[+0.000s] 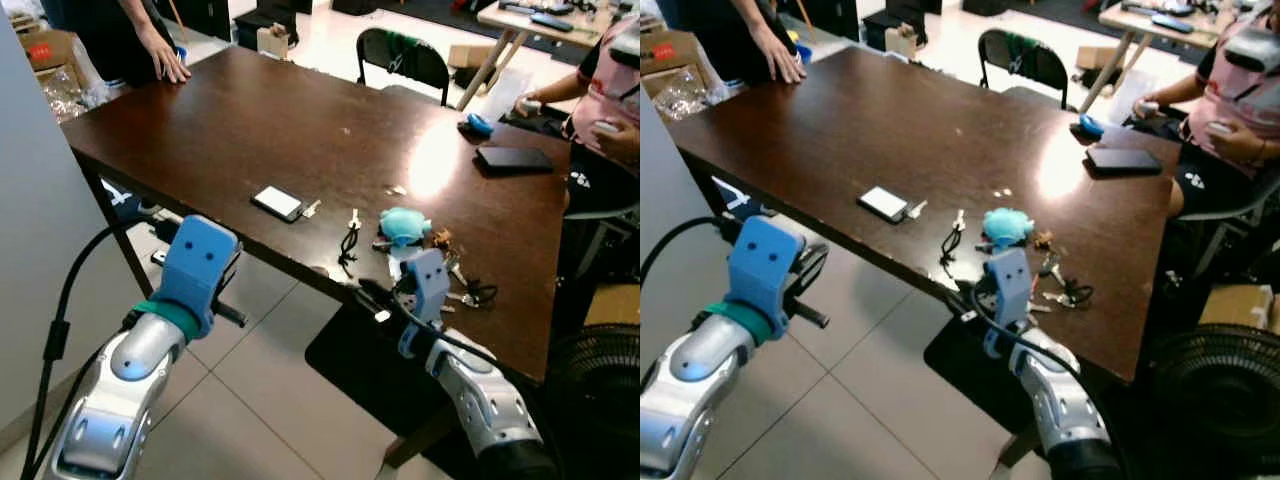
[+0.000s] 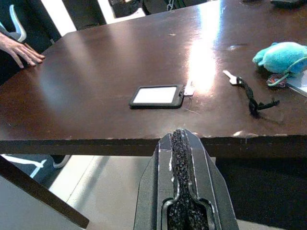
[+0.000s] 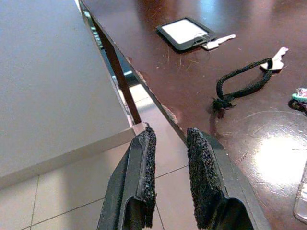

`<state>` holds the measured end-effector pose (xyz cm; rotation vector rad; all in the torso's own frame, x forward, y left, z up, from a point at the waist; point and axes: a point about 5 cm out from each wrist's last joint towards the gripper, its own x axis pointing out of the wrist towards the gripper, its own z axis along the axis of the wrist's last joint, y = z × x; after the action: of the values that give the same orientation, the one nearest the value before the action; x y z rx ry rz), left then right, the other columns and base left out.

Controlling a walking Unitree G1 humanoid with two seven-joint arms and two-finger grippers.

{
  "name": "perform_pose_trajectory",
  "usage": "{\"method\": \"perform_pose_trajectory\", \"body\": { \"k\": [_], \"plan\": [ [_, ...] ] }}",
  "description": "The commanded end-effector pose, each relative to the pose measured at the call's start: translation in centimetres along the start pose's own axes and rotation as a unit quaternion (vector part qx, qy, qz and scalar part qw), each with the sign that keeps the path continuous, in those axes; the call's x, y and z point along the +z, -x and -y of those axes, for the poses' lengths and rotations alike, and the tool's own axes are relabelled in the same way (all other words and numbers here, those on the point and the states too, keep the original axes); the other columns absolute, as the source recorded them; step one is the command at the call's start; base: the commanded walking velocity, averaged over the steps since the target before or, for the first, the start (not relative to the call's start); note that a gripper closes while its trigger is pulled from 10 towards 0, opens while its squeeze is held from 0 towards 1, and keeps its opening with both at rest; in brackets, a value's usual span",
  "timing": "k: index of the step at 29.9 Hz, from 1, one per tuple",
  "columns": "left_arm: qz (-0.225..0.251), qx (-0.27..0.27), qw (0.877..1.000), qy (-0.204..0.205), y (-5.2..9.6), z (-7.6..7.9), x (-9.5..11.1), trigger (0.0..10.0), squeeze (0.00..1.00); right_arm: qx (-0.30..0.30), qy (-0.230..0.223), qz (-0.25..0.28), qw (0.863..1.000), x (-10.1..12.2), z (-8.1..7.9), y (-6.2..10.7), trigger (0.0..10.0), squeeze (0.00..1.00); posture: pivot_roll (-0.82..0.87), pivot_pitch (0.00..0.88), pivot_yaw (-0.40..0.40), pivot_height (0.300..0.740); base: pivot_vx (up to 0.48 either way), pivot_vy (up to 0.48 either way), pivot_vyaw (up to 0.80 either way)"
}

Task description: Hang keys on a hook

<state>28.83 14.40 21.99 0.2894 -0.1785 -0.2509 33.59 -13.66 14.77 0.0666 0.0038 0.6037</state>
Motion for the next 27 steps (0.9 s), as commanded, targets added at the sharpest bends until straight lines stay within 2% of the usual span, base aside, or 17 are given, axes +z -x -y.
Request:
{"method": "perform_pose_trajectory", "body": {
  "k": [1,2,3,6,7,8,10,13,15,16,17,18,19,21,24,26,27],
  "plan": [
    [-0.004,-0.005,1.000,0.003,0.2,0.2,0.0,10.0,0.00,-0.007,-0.006,0.009,1.000,-0.1,0.0,0.1,10.0,0.00,0.14,0.132,0.065,0.740,0.000,0.000,0.00],
    [-0.003,-0.006,1.000,0.007,0.1,0.2,0.0,10.0,0.00,-0.011,-0.007,0.035,0.999,0.7,0.0,0.2,10.0,0.00,0.13,0.133,0.066,0.740,0.000,0.000,0.00],
    [-0.003,-0.006,1.000,0.007,0.1,0.2,0.0,10.0,0.00,-0.011,-0.007,0.035,0.999,0.7,0.0,0.2,10.0,0.00,0.13,0.133,0.066,0.740,0.000,0.000,0.00],
    [-0.003,-0.007,1.000,0.019,0.0,0.2,0.1,10.0,0.00,-0.029,-0.029,0.115,0.993,2.8,0.3,0.5,10.0,0.00,0.13,0.132,0.067,0.740,0.000,0.000,0.00],
    [-0.003,-0.007,1.000,0.019,0.0,0.2,0.1,10.0,0.00,-0.029,-0.029,0.115,0.993,2.8,0.3,0.5,10.0,0.00,0.13,0.132,0.067,0.740,0.000,0.000,0.00],
    [-0.004,-0.008,1.000,0.024,0.0,0.2,0.0,10.0,0.00,-0.025,-0.056,0.124,0.990,3.1,0.5,0.6,10.0,0.00,0.13,0.130,0.068,0.740,0.000,0.000,0.00],
    [-0.008,-0.013,0.999,0.033,0.0,0.3,-0.1,10.0,0.00,0.019,-0.086,0.116,0.989,3.0,0.1,0.9,10.0,0.00,0.13,0.124,0.069,0.740,0.000,0.000,0.00],
    [-0.010,-0.015,0.999,0.037,0.0,0.3,-0.2,10.0,0.00,0.035,-0.083,0.107,0.990,2.8,0.0,1.1,10.0,0.00,0.13,0.123,0.069,0.740,0.000,0.000,0.00],
    [-0.017,-0.045,0.996,0.068,0.4,0.5,-0.4,10.0,0.00,0.104,-0.068,0.070,0.990,2.2,-0.9,1.9,10.0,0.00,0.13,0.115,0.068,0.740,0.000,0.000,0.00],
    [-0.017,-0.045,0.996,0.068,0.4,0.5,-0.4,10.0,0.00,0.104,-0.068,0.070,0.990,2.2,-0.9,1.9,10.0,0.00,0.13,0.115,0.068,0.740,0.000,0.000,0.00],
    [-0.027,-0.102,0.989,0.104,1.1,1.1,-0.5,10.0,0.00,0.136,-0.053,0.045,0.988,1.9,-0.8,2.6,10.0,0.00,0.12,0.110,0.067,0.740,0.000,0.000,0.00],
    [-0.031,-0.125,0.985,0.117,1.4,1.4,-0.6,10.0,0.00,0.139,-0.048,0.040,0.988,1.9,-0.7,2.8,10.0,0.00,0.12,0.110,0.067,0.740,0.000,0.000,0.00],
    [-0.031,-0.125,0.985,0.117,1.4,1.4,-0.6,10.0,0.00,0.139,-0.048,0.040,0.988,1.9,-0.7,2.8,10.0,0.00,0.12,0.110,0.067,0.740,0.000,0.000,0.00],
    [-0.045,-0.182,0.974,0.126,2.5,2.2,-0.6,10.0,0.00,0.144,-0.031,0.026,0.989,1.9,-0.4,3.2,10.0,0.00,0.12,0.103,0.068,0.740,0.000,0.000,0.00],
    [-0.048,-0.199,0.970,0.132,2.9,2.4,-0.6,10.0,0.00,0.149,-0.018,0.019,0.989,1.9,-0.3,3.5,10.0,0.00,0.12,0.102,0.068,0.740,0.000,0.000,0.00],
    [-0.042,-0.213,0.961,0.169,3.4,2.6,0.0,10.0,0.00,0.152,0.001,0.002,0.988,1.7,0.0,4.0,10.0,0.00,0.12,0.099,0.069,0.740,0.000,0.000,0.00],
    [-0.042,-0.213,0.961,0.169,3.4,2.6,0.0,10.0,0.00,0.152,0.001,0.002,0.988,1.7,0.0,4.0,10.0,0.00,0.12,0.099,0.069,0.740,0.000,0.000,0.00]
  ]
}}
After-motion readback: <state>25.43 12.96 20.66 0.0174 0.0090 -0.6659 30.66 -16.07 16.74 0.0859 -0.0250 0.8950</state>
